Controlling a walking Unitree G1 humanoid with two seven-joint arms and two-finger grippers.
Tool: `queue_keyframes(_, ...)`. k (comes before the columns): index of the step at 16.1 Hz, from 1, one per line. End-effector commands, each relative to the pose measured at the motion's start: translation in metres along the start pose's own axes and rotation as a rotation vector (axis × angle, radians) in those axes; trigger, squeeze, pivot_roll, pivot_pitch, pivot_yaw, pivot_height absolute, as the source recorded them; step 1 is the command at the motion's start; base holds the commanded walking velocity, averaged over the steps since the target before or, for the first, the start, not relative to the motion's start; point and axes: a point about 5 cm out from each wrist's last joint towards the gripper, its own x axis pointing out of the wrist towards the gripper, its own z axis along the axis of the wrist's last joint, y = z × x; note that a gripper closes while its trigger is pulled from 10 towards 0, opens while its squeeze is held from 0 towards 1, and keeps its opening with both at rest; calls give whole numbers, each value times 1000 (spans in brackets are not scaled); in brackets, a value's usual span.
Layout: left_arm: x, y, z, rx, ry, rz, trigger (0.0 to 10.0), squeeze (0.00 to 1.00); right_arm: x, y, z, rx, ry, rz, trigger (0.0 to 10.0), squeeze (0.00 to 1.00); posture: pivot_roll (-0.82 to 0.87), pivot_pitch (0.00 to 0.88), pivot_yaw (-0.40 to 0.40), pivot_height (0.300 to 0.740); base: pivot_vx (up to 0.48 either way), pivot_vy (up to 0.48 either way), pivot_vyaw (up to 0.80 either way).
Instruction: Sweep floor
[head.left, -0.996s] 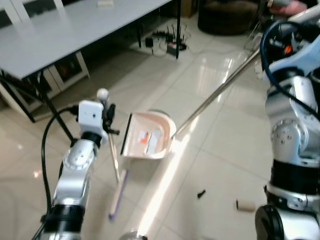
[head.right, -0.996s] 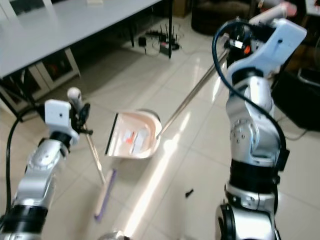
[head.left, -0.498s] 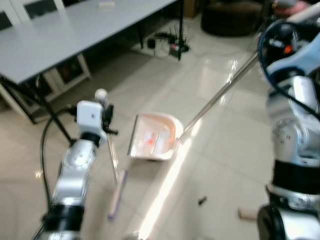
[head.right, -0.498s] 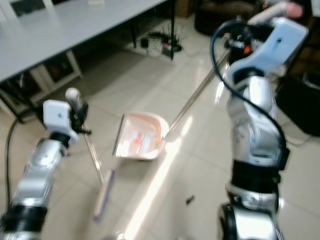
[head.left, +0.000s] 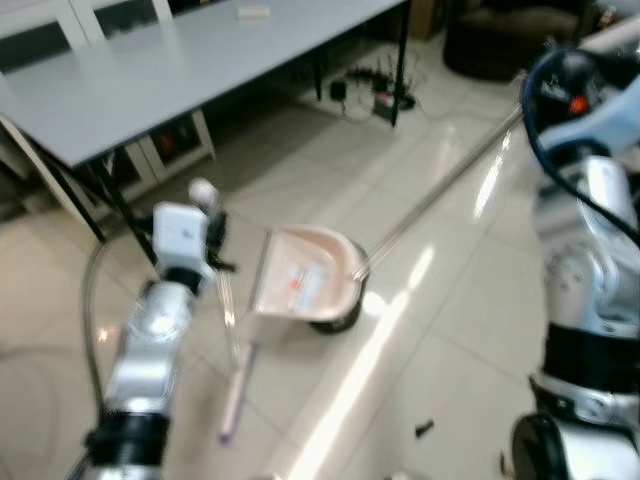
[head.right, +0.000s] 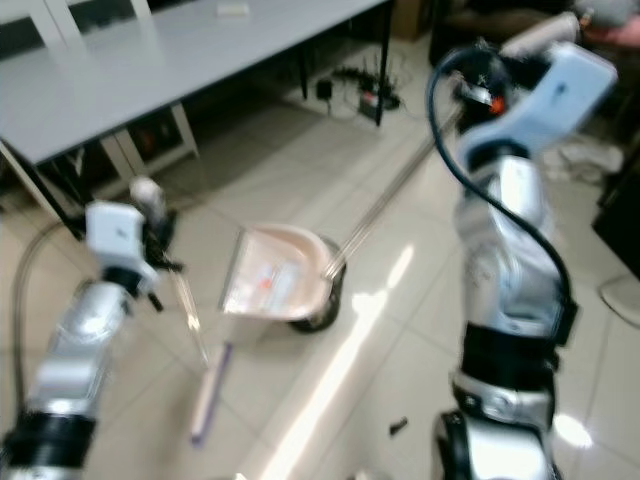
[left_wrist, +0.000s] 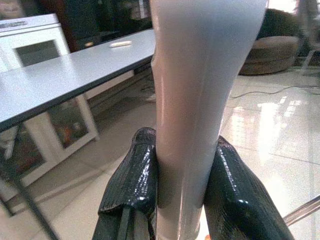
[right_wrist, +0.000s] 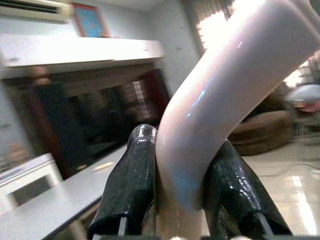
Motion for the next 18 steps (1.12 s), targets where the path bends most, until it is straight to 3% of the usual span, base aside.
queue_keyframes(1, 3, 7, 12, 16, -50, 15, 10000, 0, 2, 9, 15, 16, -75, 27, 10000, 0, 12, 26, 45, 740, 379, 0, 0)
queue_keyframes(5, 3, 8, 12, 19, -50, 18, 10000, 0, 3, 4, 12, 27, -60, 9, 10000, 0, 13, 23, 49, 740, 379, 0, -381)
queue_keyframes(18, 5, 11, 13, 28, -54, 19, 10000, 0, 3, 6, 11, -14, -66, 20, 10000, 0, 17, 28, 55, 740, 376, 0, 76)
